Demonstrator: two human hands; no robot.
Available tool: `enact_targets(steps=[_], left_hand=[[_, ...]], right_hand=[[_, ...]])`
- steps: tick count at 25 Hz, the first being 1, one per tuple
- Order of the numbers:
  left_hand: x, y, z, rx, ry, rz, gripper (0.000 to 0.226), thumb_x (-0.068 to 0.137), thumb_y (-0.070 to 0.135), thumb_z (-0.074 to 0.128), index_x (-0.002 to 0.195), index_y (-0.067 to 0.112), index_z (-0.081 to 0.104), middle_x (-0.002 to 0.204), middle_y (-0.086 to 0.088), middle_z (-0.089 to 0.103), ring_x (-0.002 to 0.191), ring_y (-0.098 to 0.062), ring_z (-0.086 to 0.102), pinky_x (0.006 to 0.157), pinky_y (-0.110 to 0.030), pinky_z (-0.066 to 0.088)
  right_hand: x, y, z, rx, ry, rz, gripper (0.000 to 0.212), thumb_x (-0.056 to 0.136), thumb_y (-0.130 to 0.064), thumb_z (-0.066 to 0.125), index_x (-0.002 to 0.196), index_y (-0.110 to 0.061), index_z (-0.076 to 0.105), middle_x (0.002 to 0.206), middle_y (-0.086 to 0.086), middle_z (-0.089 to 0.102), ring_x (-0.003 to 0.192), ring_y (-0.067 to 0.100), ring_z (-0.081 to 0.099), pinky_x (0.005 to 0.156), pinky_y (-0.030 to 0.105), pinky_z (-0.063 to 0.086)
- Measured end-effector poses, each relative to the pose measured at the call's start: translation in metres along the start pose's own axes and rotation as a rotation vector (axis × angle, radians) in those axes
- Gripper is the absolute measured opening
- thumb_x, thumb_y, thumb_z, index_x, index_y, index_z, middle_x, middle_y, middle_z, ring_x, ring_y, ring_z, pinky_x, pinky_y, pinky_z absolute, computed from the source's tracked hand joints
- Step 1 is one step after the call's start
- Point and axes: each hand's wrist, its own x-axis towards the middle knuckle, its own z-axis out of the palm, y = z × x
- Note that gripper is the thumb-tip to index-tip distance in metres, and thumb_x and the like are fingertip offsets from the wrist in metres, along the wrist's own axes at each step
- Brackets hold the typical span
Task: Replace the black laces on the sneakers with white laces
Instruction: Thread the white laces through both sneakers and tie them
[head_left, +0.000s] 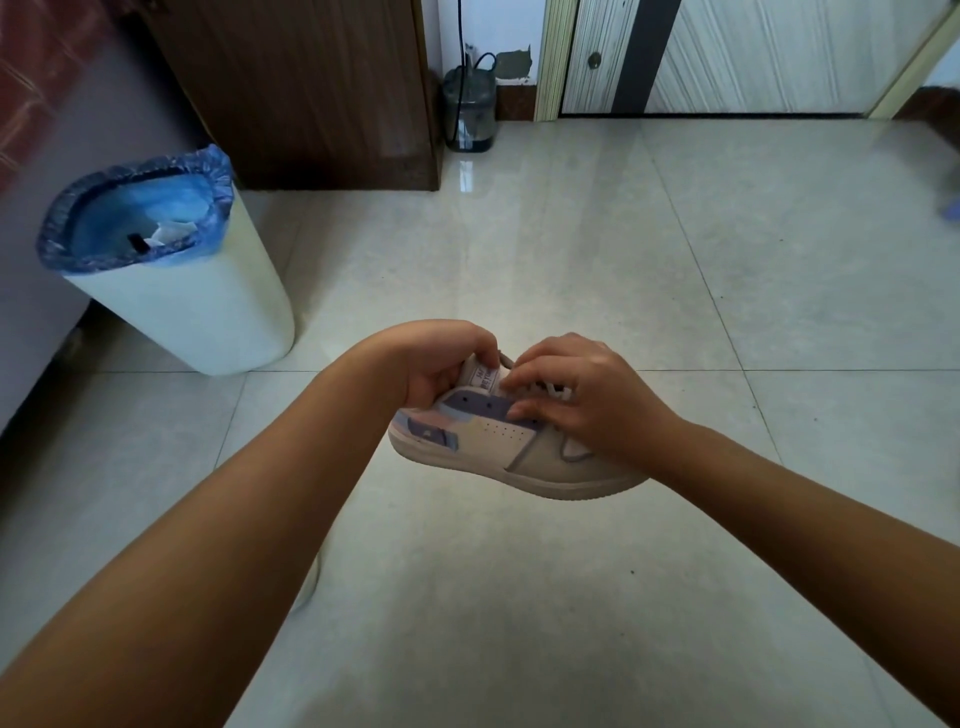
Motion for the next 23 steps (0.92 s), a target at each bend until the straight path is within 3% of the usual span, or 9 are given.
enact_targets(steps=[7,10,13,15,16,17,18,21,23], left_hand=[[0.0,-0.004,0.01,-0.092,0.074,0.033,0.027,0.093,0.013,0.036,0.077,0.009,0.057,0.052,-0.007,0.064,0.043,-0.015,0.059,0.055,-0.024,0.047],[0.011,-0.006,0.008,-0.339,0.145,0.162,0.028,0.091,0.009,0.033,0.081,0.012,0.059,0.064,-0.006,0.064,0.051,-0.018,0.059,0.061,-0.026,0.044],[0.022,-0.01,-0.007,-0.577,0.25,0.237,0.025,0.088,0.011,0.036,0.085,0.017,0.061,0.079,-0.005,0.062,0.064,-0.021,0.056,0.069,-0.032,0.045],[0.025,-0.014,-0.016,-0.669,0.275,0.27,0.025,0.089,0.013,0.037,0.088,0.019,0.062,0.079,-0.004,0.065,0.065,-0.02,0.058,0.072,-0.035,0.045],[0.025,-0.016,-0.017,-0.701,0.268,0.283,0.025,0.09,0.014,0.037,0.091,0.019,0.062,0.08,-0.004,0.067,0.066,-0.021,0.06,0.074,-0.036,0.045],[0.026,-0.017,-0.017,-0.728,0.255,0.293,0.025,0.091,0.015,0.037,0.095,0.019,0.062,0.081,-0.004,0.068,0.067,-0.021,0.061,0.074,-0.036,0.046],[0.027,-0.018,-0.015,-0.756,0.235,0.306,0.025,0.091,0.015,0.037,0.098,0.02,0.061,0.081,-0.004,0.069,0.067,-0.021,0.063,0.073,-0.036,0.047],[0.032,-0.018,-0.006,-0.824,0.203,0.362,0.024,0.092,0.015,0.039,0.105,0.021,0.059,0.086,-0.005,0.069,0.068,-0.02,0.065,0.066,-0.032,0.052],[0.036,-0.019,0.004,-0.828,0.199,0.382,0.025,0.091,0.016,0.041,0.11,0.024,0.057,0.097,-0.007,0.068,0.075,-0.022,0.065,0.066,-0.034,0.054]], right_hand=[[0.0,0.002,0.017,-0.323,0.283,-0.142,0.02,0.089,-0.013,0.056,0.073,-0.009,0.068,0.075,0.004,0.069,0.069,0.024,0.064,0.086,0.038,0.042],[-0.025,-0.009,0.018,-0.251,0.264,-0.244,0.017,0.09,-0.005,0.057,0.075,-0.008,0.065,0.071,0.007,0.063,0.066,0.022,0.056,0.082,0.036,0.046],[-0.096,-0.007,0.029,-0.072,-0.353,-0.295,0.01,0.087,-0.011,0.055,0.086,-0.019,0.061,0.07,0.004,0.061,0.064,0.023,0.056,0.062,0.029,0.05],[-0.124,-0.006,0.029,-0.043,-1.084,-0.011,0.019,0.086,-0.012,0.053,0.101,-0.019,0.062,0.097,0.009,0.066,0.088,0.028,0.063,0.078,0.032,0.053],[-0.129,-0.007,0.028,-0.041,-1.328,0.142,0.024,0.088,-0.013,0.053,0.11,-0.017,0.062,0.111,0.011,0.063,0.102,0.029,0.06,0.088,0.031,0.048],[-0.128,-0.003,0.028,-0.028,-1.384,0.238,0.028,0.089,-0.018,0.055,0.116,-0.016,0.062,0.119,0.011,0.06,0.109,0.028,0.057,0.092,0.029,0.044],[-0.12,0.001,0.027,-0.006,-1.264,0.337,0.029,0.091,-0.024,0.058,0.118,-0.016,0.062,0.118,0.009,0.061,0.109,0.025,0.057,0.09,0.026,0.042],[-0.062,0.004,0.026,0.231,-0.274,0.586,0.022,0.091,-0.03,0.06,0.109,-0.017,0.064,0.099,-0.004,0.064,0.088,0.009,0.058,0.076,0.018,0.042],[-0.019,0.002,0.025,0.408,0.06,0.722,0.021,0.091,-0.032,0.059,0.107,-0.019,0.062,0.098,-0.008,0.062,0.09,0.005,0.056,0.077,0.017,0.045]])
